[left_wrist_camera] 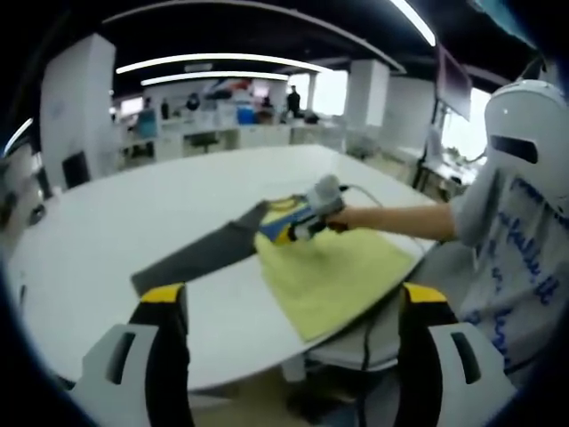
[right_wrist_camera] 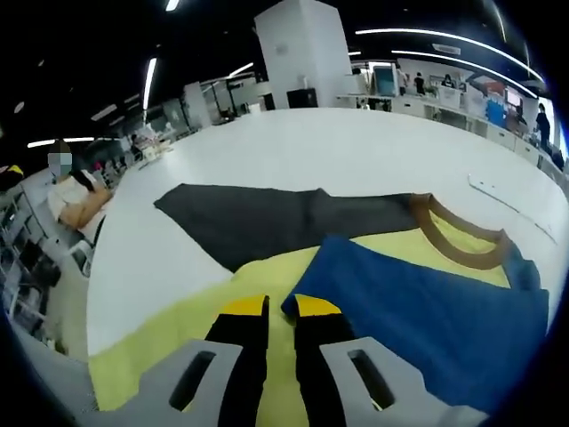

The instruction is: Fold the garment on the visible template until the final outline fits inside the template.

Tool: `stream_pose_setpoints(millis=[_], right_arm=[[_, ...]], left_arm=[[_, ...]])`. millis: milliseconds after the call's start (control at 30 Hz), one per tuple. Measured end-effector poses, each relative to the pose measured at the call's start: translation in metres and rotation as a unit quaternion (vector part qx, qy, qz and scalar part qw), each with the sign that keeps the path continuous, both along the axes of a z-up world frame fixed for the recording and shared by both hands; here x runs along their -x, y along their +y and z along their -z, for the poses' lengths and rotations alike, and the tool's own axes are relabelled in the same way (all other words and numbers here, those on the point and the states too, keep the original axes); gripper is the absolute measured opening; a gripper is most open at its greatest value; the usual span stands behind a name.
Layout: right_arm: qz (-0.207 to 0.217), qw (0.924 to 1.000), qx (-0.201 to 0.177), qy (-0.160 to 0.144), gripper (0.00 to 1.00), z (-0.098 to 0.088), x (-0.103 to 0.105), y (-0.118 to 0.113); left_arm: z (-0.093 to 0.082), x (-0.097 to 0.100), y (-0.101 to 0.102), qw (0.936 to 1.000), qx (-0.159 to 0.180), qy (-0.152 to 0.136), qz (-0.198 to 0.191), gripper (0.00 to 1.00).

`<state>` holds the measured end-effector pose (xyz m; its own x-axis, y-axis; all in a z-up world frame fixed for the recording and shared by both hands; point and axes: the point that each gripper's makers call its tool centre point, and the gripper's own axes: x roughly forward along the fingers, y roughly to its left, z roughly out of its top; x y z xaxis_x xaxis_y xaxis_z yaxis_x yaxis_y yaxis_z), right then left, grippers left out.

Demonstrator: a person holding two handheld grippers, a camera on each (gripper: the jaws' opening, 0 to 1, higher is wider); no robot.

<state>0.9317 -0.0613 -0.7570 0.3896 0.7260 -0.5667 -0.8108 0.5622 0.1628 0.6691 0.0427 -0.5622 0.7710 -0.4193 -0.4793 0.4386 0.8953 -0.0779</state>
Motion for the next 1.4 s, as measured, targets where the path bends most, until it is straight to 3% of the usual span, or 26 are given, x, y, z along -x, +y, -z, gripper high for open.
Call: stream_pose_setpoints(millis=[467,700,900,1067,1233,1400], right_arm=[[0.031,0.9991,-0.018,-0.024,0.3,-0.032,-0.003,-0.029],[0.053,0.9968,-0.033,-0.05,0.42,-0.053,-0.002,-0.045],[0.043,0.9973,-0.014,-0.057,0.67,-0.057,0.008,-0.053],[0.042,0.9964,-0.003,-0.074,0.72,-0.062,0.012,-0.064],[0.031,0.9969,-0.017,-0.071,0.9,-0.071,0.019,-0.066],[0.037,0.996,-0.022,-0.079,0.92,-0.08,0.02,-0.07]], left_arm=[[-0.007,0.003,-0.007,0.9999,-0.003,-0.013,0.007,0.95],[-0.01,0.004,-0.011,0.9997,-0.008,-0.019,0.012,0.95],[-0.01,0.007,-0.012,0.9997,-0.009,-0.021,0.01,0.94],[-0.009,0.009,-0.016,0.9996,-0.008,-0.023,0.015,0.94],[-0.01,0.011,-0.016,0.9995,-0.006,-0.028,0.013,0.94],[-0.011,0.013,-0.017,0.9994,-0.005,-0.031,0.013,0.94]])
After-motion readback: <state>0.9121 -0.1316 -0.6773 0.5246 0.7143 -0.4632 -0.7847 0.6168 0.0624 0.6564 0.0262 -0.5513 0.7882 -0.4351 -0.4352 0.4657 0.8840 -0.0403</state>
